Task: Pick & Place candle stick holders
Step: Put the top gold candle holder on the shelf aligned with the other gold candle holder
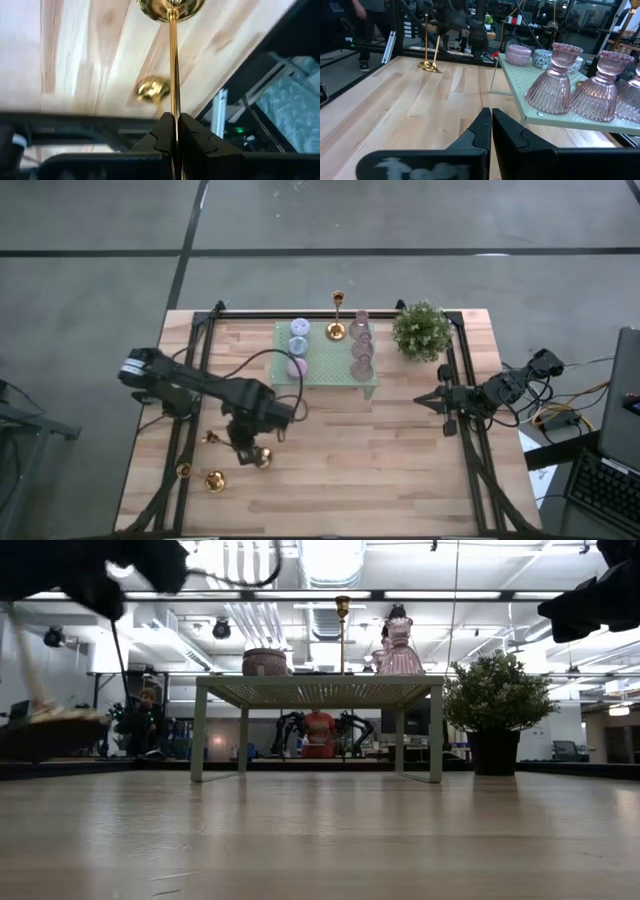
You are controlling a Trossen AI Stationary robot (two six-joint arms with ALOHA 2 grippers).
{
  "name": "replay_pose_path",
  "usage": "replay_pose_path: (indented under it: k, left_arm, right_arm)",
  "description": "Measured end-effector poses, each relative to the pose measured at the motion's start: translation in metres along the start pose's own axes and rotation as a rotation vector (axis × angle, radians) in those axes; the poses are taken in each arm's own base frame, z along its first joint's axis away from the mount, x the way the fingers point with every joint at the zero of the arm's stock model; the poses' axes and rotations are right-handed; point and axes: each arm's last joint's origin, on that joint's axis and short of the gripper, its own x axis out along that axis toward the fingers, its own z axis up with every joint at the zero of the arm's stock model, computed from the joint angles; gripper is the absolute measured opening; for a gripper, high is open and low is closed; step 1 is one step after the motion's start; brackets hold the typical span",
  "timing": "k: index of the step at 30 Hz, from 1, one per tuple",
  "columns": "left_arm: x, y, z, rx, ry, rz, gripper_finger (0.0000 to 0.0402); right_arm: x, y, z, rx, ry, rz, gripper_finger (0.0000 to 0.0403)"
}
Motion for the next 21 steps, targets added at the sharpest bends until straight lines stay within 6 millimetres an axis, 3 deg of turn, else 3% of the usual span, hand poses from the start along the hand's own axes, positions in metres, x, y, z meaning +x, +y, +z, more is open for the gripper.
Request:
replay_pose_path:
  k: [9,21]
  left_arm:
    - [-0.029,-0.028,0.028,0.156,-0.179,0.05,0.0021]
    - [-0.031,-0.047,0.081,0.299,-0.129,0.094,0.0022]
  right_arm:
    - [0.0,0.0,0.0,-0.001,0.0,0.0,0.0008]
    - [0.0,0.0,0.0,-0.002,-0.001,0.0,0.0008]
